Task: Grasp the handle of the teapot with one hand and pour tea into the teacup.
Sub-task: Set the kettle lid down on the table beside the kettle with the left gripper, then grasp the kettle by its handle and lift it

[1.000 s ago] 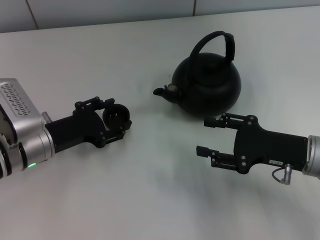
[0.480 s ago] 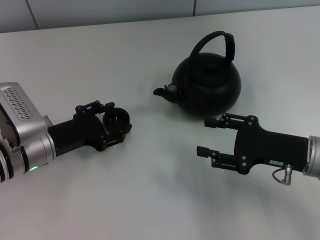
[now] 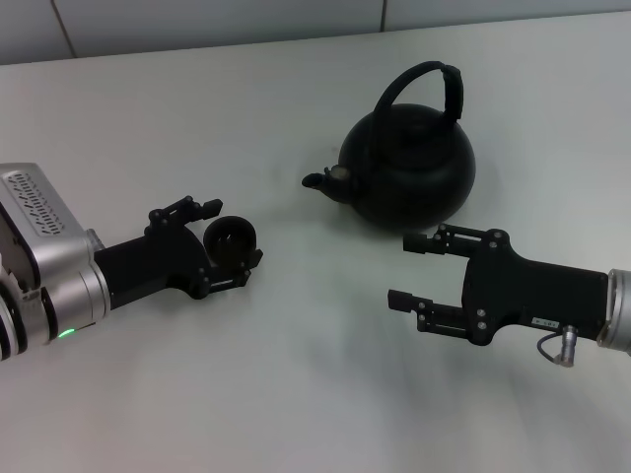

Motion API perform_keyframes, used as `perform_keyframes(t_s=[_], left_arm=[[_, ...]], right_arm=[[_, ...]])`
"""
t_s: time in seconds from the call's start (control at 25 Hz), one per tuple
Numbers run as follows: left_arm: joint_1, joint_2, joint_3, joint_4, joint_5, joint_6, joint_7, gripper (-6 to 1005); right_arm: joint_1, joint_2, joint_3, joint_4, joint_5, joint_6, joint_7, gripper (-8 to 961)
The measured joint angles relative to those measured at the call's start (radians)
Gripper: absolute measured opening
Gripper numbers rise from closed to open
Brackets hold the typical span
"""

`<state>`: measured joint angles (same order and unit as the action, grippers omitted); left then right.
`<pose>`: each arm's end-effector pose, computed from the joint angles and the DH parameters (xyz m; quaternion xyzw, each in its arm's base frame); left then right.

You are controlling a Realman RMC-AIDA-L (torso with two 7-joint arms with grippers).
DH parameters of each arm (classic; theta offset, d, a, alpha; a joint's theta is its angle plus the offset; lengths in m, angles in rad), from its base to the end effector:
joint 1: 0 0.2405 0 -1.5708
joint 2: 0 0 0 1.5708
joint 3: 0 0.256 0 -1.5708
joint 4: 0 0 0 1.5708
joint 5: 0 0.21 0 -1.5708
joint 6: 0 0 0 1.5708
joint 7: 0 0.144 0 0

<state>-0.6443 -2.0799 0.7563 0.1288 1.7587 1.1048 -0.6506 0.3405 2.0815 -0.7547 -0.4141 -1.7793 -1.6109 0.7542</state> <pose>-0.2806 0.3356 -0.0870 -0.9495 -0.0972 -0.1715 0.2441 0.3013 0.2554 -0.0311 -0.9281 0.0865 0.3039 0.1971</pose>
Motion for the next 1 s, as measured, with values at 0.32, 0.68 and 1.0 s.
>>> perform_keyframes(t_s=[0.32,0.68,1.0], left_arm=[[0.025,0.005,-0.029,0.030,-0.012,0.134,0.001,859],[0.238,0.022,-0.061,0.292,-0.037,0.505,-0.116,859],[0.401,0.103,-0.156,0.327,-0.041,0.673,-0.129,859]], right_arm=[[0.002,0.000,-0.002,0.001,0.000,0.000,-0.001,663],[0.005,0.000,0.000,0.002,0.000,0.000,-0.001,664],[0.013,-0.001,0.000,0.002,0.001,0.000,-0.001,664]])
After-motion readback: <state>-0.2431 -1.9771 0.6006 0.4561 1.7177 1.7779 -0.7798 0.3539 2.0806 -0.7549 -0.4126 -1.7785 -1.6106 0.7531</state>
